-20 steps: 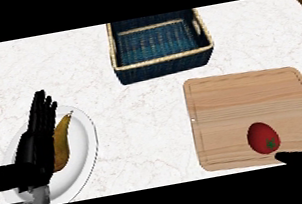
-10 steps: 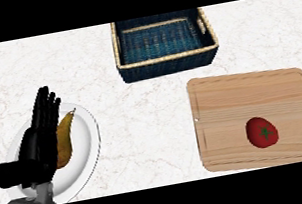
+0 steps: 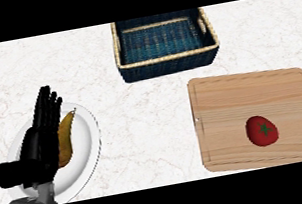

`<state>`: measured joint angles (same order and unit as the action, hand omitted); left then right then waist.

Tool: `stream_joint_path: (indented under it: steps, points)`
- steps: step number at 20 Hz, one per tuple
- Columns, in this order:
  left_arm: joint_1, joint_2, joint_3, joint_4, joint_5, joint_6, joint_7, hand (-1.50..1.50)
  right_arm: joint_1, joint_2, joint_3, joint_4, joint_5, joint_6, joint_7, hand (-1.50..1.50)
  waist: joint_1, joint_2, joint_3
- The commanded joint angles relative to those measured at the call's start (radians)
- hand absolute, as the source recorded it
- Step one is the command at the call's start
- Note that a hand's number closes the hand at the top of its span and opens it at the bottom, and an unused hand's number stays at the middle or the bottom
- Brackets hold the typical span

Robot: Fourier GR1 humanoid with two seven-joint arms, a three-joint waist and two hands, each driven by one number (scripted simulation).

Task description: Pick the tomato from the cutting board and place it in the basket

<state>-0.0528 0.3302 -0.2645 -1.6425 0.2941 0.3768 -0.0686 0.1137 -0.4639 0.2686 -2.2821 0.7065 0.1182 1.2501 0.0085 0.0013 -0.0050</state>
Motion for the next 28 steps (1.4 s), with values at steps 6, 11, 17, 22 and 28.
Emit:
stream_joint_path:
  steps: [6, 11, 17, 22, 28]
  points:
    - [0.002, -0.020, 0.015, 0.013, -0.005, -0.015, 0.004, 0.00, -0.111, 0.181, 0.107, 0.060, 0.167, 0.116, 0.237, -1.50, 0.002, -0.001, 0.003]
    - [0.037, -0.019, 0.008, -0.021, -0.018, -0.021, 0.002, 0.00, -0.119, 0.245, 0.098, 0.127, 0.239, 0.127, 0.201, -1.50, 0.000, -0.002, 0.003]
    - [-0.004, -0.061, 0.011, 0.044, -0.043, -0.012, -0.020, 0.00, -0.050, 0.298, 0.070, 0.132, 0.305, 0.145, 0.129, -1.50, -0.016, -0.001, 0.004]
    - [0.051, -0.037, 0.047, 0.014, -0.032, -0.046, -0.034, 0.00, -0.059, 0.357, 0.034, 0.190, 0.343, 0.130, 0.071, -1.50, -0.009, -0.002, 0.004]
    - [0.001, -0.029, 0.062, -0.017, -0.047, -0.042, 0.049, 0.00, -0.080, 0.405, -0.032, 0.248, 0.343, 0.183, 0.025, -1.50, -0.010, -0.001, 0.005]
